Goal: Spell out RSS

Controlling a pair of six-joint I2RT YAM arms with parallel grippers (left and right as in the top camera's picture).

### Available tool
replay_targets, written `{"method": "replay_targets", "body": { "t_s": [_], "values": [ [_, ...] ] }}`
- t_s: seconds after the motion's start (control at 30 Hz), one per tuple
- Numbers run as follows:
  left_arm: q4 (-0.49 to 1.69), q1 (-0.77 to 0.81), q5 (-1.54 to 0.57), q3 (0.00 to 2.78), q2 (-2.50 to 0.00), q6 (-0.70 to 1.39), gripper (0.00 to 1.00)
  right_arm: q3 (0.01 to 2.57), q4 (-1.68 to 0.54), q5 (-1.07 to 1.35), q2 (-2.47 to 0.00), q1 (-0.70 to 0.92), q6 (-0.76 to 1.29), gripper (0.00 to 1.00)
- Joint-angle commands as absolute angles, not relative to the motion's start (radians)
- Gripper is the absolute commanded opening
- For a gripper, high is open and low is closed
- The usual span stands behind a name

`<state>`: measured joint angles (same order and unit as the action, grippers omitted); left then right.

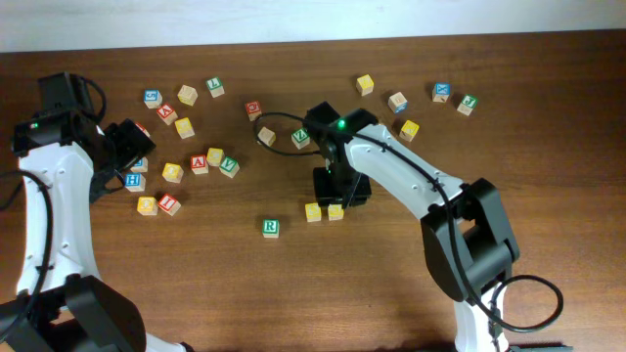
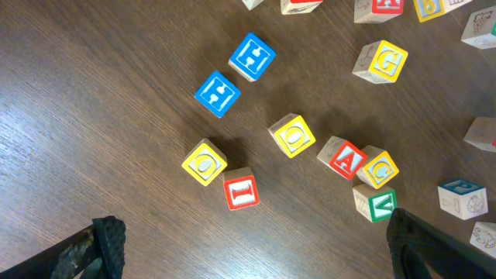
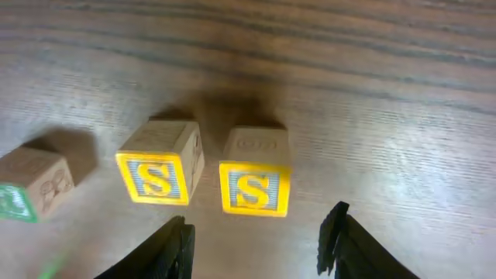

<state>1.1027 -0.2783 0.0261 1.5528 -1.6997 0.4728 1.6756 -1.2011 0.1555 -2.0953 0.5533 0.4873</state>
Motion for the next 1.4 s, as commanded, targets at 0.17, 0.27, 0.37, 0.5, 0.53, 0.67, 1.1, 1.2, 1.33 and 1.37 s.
{"method": "replay_targets", "body": {
  "t_s": [0.17,0.27,0.37,0.5,0.53,0.67,1.1,1.2,1.33,1.37],
  "values": [
    [1.102,-0.282,0.030,1.555,-1.700,0.485,0.99,1.753,-1.259,0.107,-2.017,0.547,0.488,0.47],
    [1.101,-0.282,0.030,1.555,-1.700,0.485,0.99,1.753,-1.293,0.051,-1.957,0.514,0.488,0.47],
    [1.102,-0.282,0.030,1.555,-1.700,0.485,0.99,1.753,-1.325,0.009,-1.887,0.448,0.488,0.51],
    [1.102,-0.282,0.030,1.555,-1.700,0.485,0.99,1.753,-1.386,-0.037,-1.842,0.326,0.459,0.54],
    [1.102,-0.282,0.030,1.555,-1.700,0.485,0.99,1.751,-1.394,-0.037,-1.843,0.308,0.445,0.53],
    [1.102,-0.282,0.030,1.555,-1.700,0.485,0.99,1.705,-1.392,-0.039,-1.852,0.261,0.386,0.33],
    [1.073,-0.282,0.030,1.555,-1.700,0.485,0.99,1.568,-1.295,-0.055,-1.855,0.254,0.348,0.98],
    [1.082,-0.282,-0.006,1.555,-1.700,0.480,0.99,1.567,-1.288,-0.066,-1.855,0.245,0.348,0.99],
    [1.172,-0.255,-0.418,1.538,-1.705,0.255,0.99,1.567,-1.251,-0.138,-1.855,0.188,0.348,0.98],
    [1.197,-0.234,-0.434,1.529,-1.705,0.219,0.99,1.567,-1.251,-0.159,-1.855,0.176,0.348,0.98]
  ]
}}
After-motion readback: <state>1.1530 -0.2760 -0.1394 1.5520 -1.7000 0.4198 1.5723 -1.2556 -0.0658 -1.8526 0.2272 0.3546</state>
